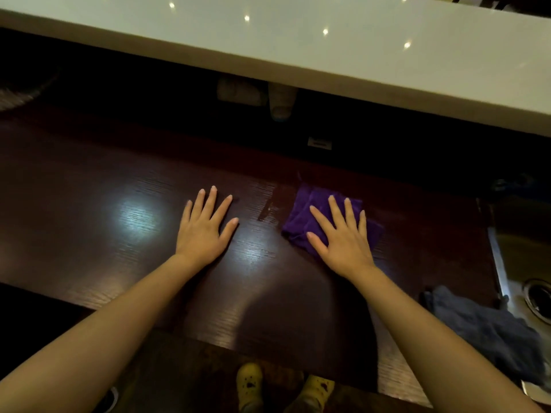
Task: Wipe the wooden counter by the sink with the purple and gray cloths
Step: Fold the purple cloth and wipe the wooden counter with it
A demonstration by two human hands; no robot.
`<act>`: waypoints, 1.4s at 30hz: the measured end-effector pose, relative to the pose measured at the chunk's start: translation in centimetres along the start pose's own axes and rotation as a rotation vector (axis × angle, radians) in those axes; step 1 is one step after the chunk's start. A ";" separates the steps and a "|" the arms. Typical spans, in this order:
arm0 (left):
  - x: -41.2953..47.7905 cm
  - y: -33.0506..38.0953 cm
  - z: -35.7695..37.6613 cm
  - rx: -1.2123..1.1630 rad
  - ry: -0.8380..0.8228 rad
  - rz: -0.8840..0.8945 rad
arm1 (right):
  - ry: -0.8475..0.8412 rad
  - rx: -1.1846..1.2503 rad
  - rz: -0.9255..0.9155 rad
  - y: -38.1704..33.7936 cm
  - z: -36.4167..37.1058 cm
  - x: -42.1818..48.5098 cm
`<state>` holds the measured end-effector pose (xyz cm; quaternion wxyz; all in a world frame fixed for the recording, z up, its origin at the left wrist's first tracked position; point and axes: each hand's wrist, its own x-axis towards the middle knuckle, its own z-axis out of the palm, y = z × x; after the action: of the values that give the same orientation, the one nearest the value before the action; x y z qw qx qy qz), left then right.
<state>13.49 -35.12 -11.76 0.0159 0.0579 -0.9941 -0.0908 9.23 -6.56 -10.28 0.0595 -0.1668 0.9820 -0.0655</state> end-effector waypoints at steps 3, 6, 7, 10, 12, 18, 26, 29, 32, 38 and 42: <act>0.0 -0.5 0.1 0.043 0.024 -0.062 | 0.013 0.035 0.075 -1.9 0.2 3.5; 0.2 -0.6 0.2 0.036 0.009 -0.068 | -0.005 0.055 0.064 -5.1 0.4 7.0; 0.2 -0.6 0.2 0.035 0.012 -0.066 | -0.016 0.052 0.034 -6.1 0.4 7.9; 0.2 -0.6 0.2 0.046 0.012 -0.067 | -0.032 0.033 -0.069 -7.7 0.7 8.8; 0.2 -0.7 0.2 0.041 0.002 -0.064 | -0.008 0.031 -0.156 -7.6 0.7 7.8; 0.2 -0.9 0.4 0.050 0.002 -0.061 | 0.017 0.036 -0.301 -4.7 1.1 0.4; 0.2 -0.8 0.3 0.045 -0.024 -0.067 | 0.068 -0.002 -0.074 4.1 0.2 -1.5; 0.2 -0.8 0.3 0.047 -0.022 -0.068 | 0.069 0.012 0.059 5.2 -0.2 1.1; 0.2 -0.8 0.3 0.055 -0.021 -0.066 | 0.071 0.025 0.210 2.5 0.0 2.8; 0.3 -0.9 0.3 0.049 -0.030 -0.065 | 0.076 0.041 0.016 -6.1 1.7 -1.5; 0.2 -0.8 0.1 0.036 -0.032 -0.070 | 0.055 0.007 -0.110 -5.4 2.3 -6.3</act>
<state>13.32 -35.87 -12.01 -0.0044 0.0913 -0.9930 -0.0743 17.23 -9.73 -11.16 0.0295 -0.2186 0.9723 -0.0769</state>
